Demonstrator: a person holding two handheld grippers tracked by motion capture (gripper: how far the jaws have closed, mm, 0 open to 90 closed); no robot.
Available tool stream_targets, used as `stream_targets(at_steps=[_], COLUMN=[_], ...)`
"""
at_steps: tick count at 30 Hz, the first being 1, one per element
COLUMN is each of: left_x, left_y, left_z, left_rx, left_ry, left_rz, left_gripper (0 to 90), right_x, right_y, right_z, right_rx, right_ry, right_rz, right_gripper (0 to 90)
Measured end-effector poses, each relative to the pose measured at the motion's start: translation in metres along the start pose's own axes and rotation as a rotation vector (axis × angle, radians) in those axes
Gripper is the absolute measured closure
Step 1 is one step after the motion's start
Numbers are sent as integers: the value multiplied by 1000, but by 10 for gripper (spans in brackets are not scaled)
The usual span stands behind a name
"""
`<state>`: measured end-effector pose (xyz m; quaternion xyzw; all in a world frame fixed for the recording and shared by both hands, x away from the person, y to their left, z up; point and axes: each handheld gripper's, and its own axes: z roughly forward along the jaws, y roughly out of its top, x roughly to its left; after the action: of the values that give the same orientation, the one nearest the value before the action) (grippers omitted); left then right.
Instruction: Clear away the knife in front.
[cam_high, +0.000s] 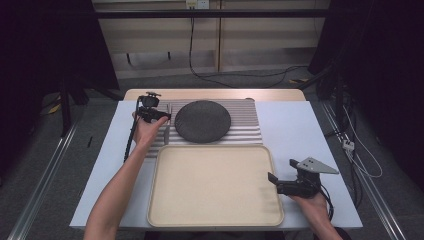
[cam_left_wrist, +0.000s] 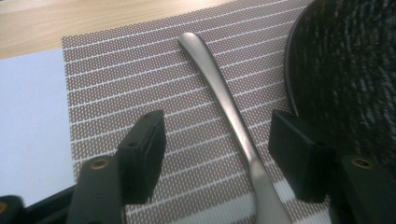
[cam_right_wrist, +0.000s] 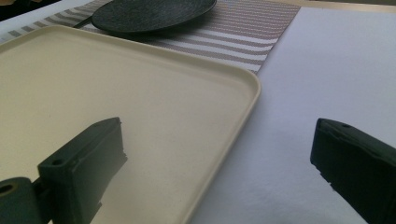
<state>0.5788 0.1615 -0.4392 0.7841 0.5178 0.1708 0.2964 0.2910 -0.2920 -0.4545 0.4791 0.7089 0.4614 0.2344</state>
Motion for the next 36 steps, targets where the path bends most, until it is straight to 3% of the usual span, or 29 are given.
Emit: stream_targets(at_steps=[8, 13, 20, 24, 27, 36], left_x=[-6, -8, -14, -14, -13, -12], left_y=[6, 7, 12, 16, 16, 17], left_z=[13, 21, 24, 24, 25, 25], left_rx=[48, 77, 102, 130, 132, 145], left_ry=[7, -8, 8, 6, -14, -17], left_rz=[3, -24, -7, 0, -8, 11], left_gripper=[541, 631, 735, 745, 763, 799], right_x=[0, 0, 0, 0, 0, 0], right_y=[0, 0, 0, 0, 0, -1], right_z=[0, 0, 0, 0, 0, 0], right_rx=[1, 2, 6, 6, 4, 5], right_ry=[1, -2, -4, -4, -3, -5], right_rz=[0, 1, 2, 2, 2, 2], right_gripper=[31, 28, 28, 28, 28, 28])
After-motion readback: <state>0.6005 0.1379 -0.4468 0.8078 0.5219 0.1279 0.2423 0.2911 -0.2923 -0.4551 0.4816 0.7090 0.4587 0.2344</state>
